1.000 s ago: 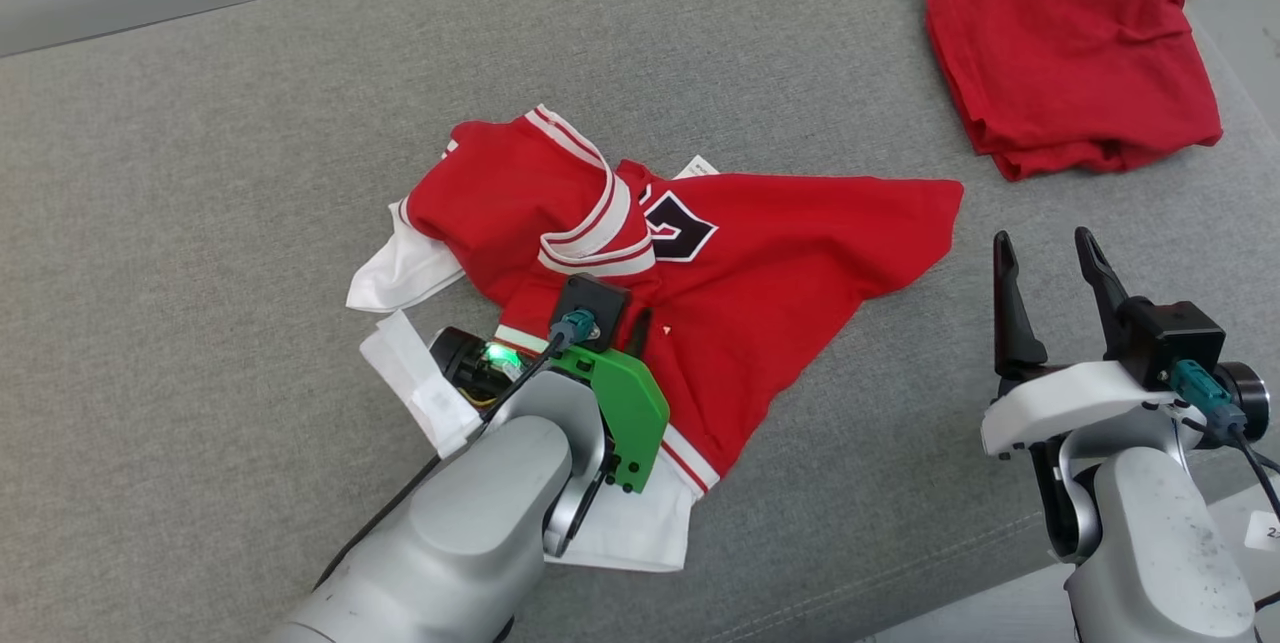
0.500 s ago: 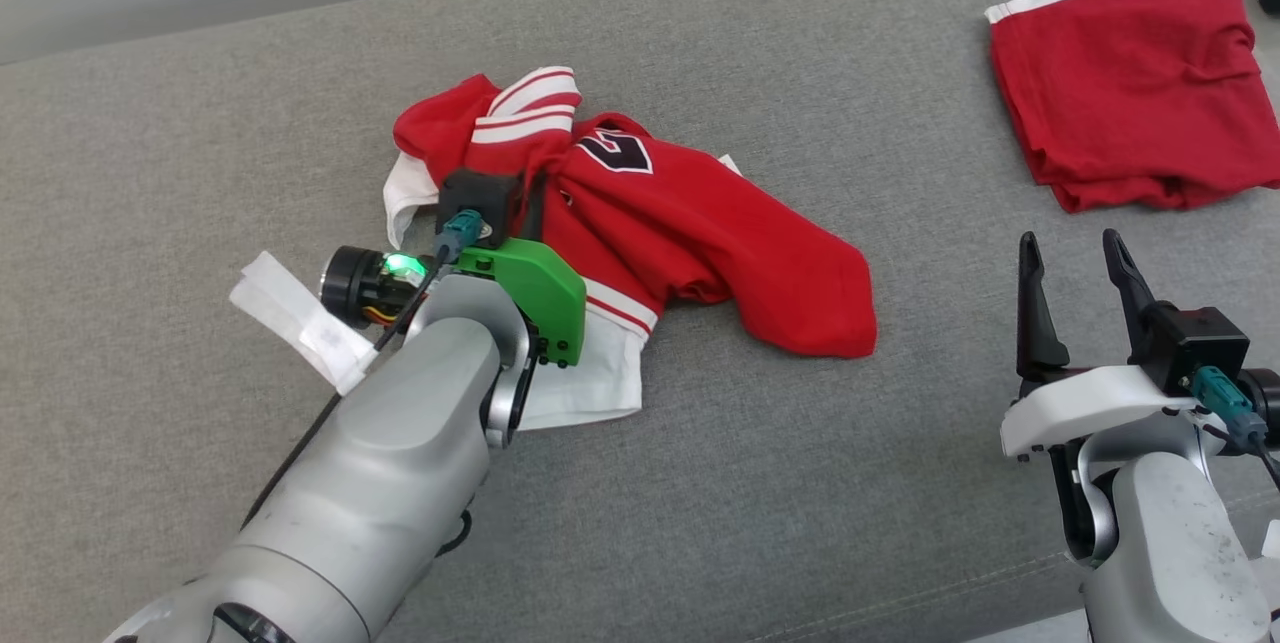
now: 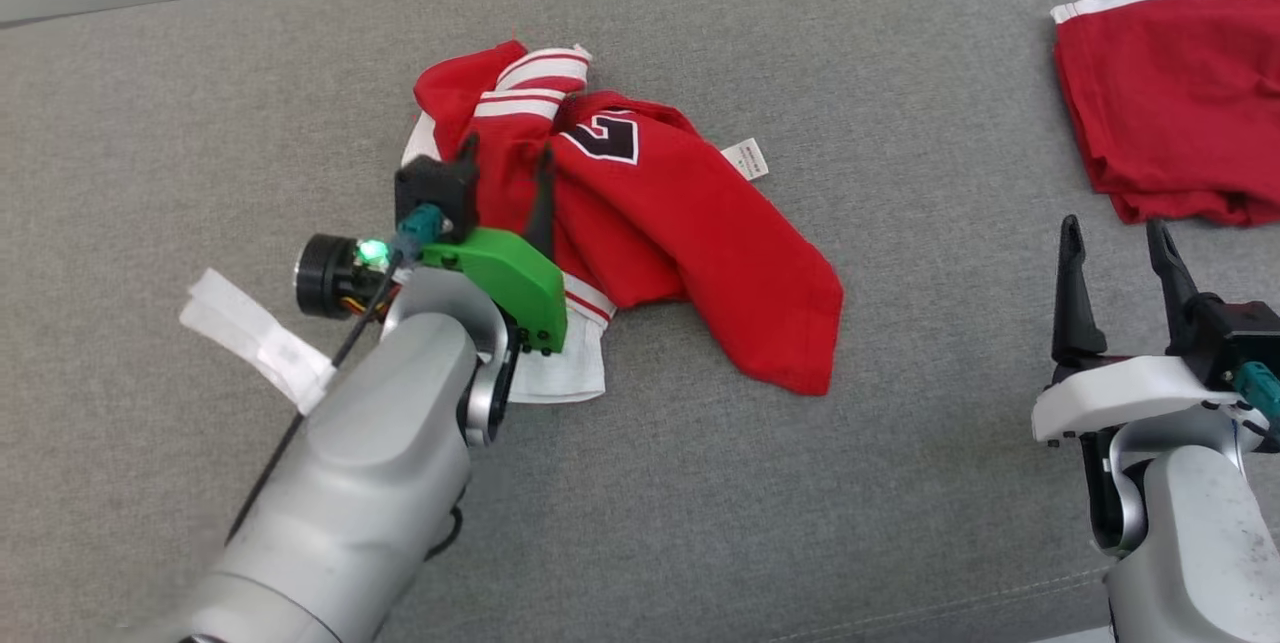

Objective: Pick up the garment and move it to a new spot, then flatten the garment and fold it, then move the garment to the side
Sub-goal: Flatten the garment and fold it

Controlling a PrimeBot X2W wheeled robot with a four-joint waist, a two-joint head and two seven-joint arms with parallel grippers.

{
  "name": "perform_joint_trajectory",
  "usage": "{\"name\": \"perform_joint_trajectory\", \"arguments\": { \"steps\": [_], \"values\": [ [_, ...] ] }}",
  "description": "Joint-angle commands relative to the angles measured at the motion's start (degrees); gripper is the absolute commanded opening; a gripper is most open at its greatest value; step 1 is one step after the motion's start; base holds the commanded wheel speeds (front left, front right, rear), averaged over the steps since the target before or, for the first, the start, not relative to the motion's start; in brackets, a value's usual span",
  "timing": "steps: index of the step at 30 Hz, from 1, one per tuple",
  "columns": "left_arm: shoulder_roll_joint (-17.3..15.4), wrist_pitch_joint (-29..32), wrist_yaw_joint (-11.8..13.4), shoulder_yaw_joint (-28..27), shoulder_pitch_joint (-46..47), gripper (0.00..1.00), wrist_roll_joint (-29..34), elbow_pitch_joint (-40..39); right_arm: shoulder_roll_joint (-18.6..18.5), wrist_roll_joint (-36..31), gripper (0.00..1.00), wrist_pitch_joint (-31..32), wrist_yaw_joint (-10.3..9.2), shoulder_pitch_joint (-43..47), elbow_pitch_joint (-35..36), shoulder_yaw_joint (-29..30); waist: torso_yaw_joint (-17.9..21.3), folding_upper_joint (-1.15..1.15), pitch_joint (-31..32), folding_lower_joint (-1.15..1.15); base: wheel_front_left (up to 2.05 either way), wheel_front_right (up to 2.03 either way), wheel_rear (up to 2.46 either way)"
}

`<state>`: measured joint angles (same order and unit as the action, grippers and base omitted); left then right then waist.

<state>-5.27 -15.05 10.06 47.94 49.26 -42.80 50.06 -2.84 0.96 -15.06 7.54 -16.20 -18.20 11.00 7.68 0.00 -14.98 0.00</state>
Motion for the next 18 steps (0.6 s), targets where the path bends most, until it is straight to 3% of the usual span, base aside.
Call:
{"name": "perform_joint_trajectory", "arguments": {
  "steps": [1,9,18],
  "values": [
    [-0.1,-0.1,0.1,-1.1,-2.7,1.0,1.4,-2.2,-0.1,-0.1,1.0,-0.2,-0.11,0.5,0.5,0.6,-0.7,0.0,0.0,0.0,0.0,0.0,0.0],
    [-0.3,-0.2,0.8,-10.1,-13.8,1.0,10.3,-16.5,-0.1,-0.6,1.0,-0.2,-0.11,2.0,0.8,1.2,-2.7,0.0,0.8,0.0,0.0,0.0,0.0],
    [-0.7,-0.1,-1.3,-19.4,-24.2,1.0,15.4,-24.0,-0.1,1.8,1.0,-0.2,-0.11,3.7,0.8,-4.1,-5.2,0.0,5.1,0.0,0.0,0.0,0.0]
  ]
}}
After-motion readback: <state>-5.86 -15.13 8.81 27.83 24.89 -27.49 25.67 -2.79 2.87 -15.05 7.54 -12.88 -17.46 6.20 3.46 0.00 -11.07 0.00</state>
